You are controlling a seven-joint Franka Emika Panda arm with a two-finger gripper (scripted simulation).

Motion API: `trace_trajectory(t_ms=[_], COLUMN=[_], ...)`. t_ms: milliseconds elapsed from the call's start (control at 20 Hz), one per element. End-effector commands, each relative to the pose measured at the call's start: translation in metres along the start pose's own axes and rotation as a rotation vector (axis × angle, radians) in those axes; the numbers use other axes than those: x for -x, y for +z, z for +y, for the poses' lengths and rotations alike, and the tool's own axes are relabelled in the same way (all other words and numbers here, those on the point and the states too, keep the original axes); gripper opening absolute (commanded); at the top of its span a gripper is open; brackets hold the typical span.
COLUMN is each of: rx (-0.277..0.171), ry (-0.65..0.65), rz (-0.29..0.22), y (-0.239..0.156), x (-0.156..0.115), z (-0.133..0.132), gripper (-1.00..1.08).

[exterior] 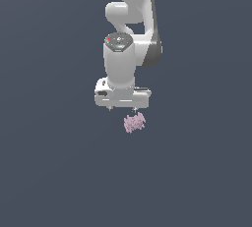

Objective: Pick up the object and move it to a goal position.

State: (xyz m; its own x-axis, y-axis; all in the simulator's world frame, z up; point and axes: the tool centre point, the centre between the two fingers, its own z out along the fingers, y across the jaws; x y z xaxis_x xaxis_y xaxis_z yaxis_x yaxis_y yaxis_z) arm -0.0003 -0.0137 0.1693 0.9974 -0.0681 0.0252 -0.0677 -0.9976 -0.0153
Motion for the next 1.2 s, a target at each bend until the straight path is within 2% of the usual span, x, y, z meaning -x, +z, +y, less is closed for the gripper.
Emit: trace_trajectory(t_ms=[0,550,1150], rx=[0.0,0.005,0.005], ry=[0.0,-0.082,0.005], rz=[0.0,-0.013,-0.014], y=[0.0,0.007,0.009], x=[0.0,0.003,0.003], z=[0.0,-0.015,-0.017], gripper=[1.0,1.0,1.0])
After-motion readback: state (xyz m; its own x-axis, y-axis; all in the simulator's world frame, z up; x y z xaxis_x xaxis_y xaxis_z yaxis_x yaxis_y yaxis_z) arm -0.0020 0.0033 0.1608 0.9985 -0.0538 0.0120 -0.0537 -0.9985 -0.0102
